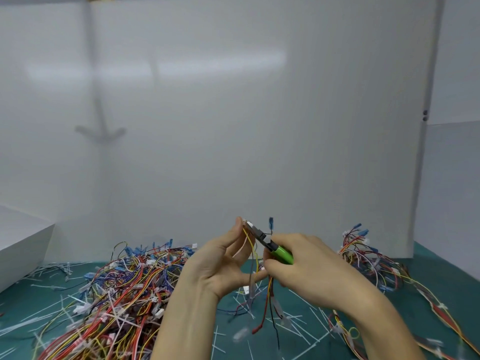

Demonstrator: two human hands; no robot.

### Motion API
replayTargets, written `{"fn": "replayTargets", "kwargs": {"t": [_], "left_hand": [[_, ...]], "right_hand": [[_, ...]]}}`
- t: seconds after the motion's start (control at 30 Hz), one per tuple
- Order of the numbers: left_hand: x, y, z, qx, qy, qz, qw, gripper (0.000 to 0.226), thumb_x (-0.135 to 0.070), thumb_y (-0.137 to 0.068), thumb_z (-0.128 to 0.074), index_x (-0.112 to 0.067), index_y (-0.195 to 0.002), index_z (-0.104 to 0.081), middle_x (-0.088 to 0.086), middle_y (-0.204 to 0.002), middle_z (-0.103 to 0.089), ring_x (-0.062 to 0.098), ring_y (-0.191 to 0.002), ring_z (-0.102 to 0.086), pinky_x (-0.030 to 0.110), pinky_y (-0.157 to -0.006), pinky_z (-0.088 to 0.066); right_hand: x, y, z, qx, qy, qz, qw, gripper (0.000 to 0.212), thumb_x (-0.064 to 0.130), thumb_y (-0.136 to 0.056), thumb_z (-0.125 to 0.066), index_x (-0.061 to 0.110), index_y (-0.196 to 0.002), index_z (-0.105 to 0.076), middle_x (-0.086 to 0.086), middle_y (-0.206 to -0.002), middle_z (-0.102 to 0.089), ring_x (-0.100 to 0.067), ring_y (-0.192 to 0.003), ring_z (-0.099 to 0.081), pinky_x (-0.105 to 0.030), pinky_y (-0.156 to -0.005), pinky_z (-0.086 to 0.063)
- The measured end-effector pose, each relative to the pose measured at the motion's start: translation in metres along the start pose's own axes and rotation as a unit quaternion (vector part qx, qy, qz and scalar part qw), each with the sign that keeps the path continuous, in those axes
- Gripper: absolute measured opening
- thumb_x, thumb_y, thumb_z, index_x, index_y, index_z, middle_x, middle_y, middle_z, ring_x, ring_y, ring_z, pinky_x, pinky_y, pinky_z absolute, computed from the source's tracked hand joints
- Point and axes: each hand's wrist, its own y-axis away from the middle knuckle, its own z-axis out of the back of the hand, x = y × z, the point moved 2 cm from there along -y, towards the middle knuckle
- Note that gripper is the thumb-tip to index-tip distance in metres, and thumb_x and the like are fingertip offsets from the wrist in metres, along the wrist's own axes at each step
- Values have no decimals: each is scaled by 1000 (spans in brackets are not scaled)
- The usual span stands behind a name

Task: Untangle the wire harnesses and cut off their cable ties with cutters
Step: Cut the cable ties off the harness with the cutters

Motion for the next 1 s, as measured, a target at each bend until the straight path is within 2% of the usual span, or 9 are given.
{"fn": "replayTargets", "kwargs": {"t": [0.13, 0.27, 0.37, 0.53, 0.7, 0.87, 0.93, 1.0], "left_hand": [[-4, -1, 1, -41, -82, -93, 991, 31, -20, -65, -77, -17, -95, -67, -2, -84, -75, 9, -78, -72, 53, -84, -53], [-9, 2, 2, -66, -173, -175, 967, 38, -19, -61, -78, -10, -96, -67, 7, -84, -77, 15, -79, -75, 42, -79, -57], [-9, 4, -2, -69, -196, -225, 952, 38, -18, -58, -78, -7, -92, -65, 10, -82, -77, 18, -78, -75, 40, -80, -59], [-8, 6, -8, -65, -211, -275, 936, 39, -17, -55, -79, -4, -90, -66, 12, -77, -75, 20, -74, -74, 37, -80, -59], [-9, 8, -10, -54, -233, -294, 925, 20, -2, -73, -77, -3, -91, -67, 10, -74, -75, 18, -73, -74, 34, -81, -60], [-10, 10, -10, -70, -303, -338, 888, 18, -4, -74, -81, -6, -88, -69, 13, -76, -75, 21, -76, -72, 38, -86, -56], [-10, 11, -10, -73, -338, -357, 868, 16, -5, -75, -81, -10, -85, -70, 11, -76, -75, 19, -77, -72, 29, -80, -54], [-10, 11, -11, -75, -366, -370, 850, 16, -5, -76, -81, -13, -82, -69, 7, -73, -75, 13, -74, -72, 15, -67, -51]], "right_hand": [[-1, 0, -1, -40, 35, -27, 998, 26, 36, -93, -51, 24, -70, -45, 3, -65, -50, -12, -57, -42, -28, -51, -32], [-4, 1, -3, -68, 87, -61, 992, 23, 37, -93, -46, 22, -76, -44, 3, -71, -52, -14, -60, -44, -29, -49, -27], [-4, 1, -4, -73, 111, -69, 989, 23, 38, -93, -45, 23, -76, -42, 4, -72, -51, -13, -60, -44, -29, -48, -25], [-6, 0, -4, -73, 97, -69, 990, 21, 40, -93, -45, 23, -81, -46, 4, -74, -54, -18, -64, -48, -30, -50, -30], [-6, 0, -3, -65, 85, -66, 992, 23, 40, -94, -46, 26, -76, -43, 4, -70, -51, -13, -59, -42, -29, -50, -27], [-7, 0, -2, -65, 93, -73, 991, 23, 40, -93, -47, 25, -76, -44, 4, -71, -52, -12, -58, -43, -28, -49, -28], [-7, 0, -2, -67, 94, -74, 991, 25, 41, -92, -47, 25, -73, -42, 4, -69, -50, -11, -57, -42, -28, -49, -27], [-7, 0, -2, -67, 89, -76, 991, 27, 41, -92, -48, 25, -72, -42, 4, -68, -49, -12, -57, -41, -29, -49, -27]]}}
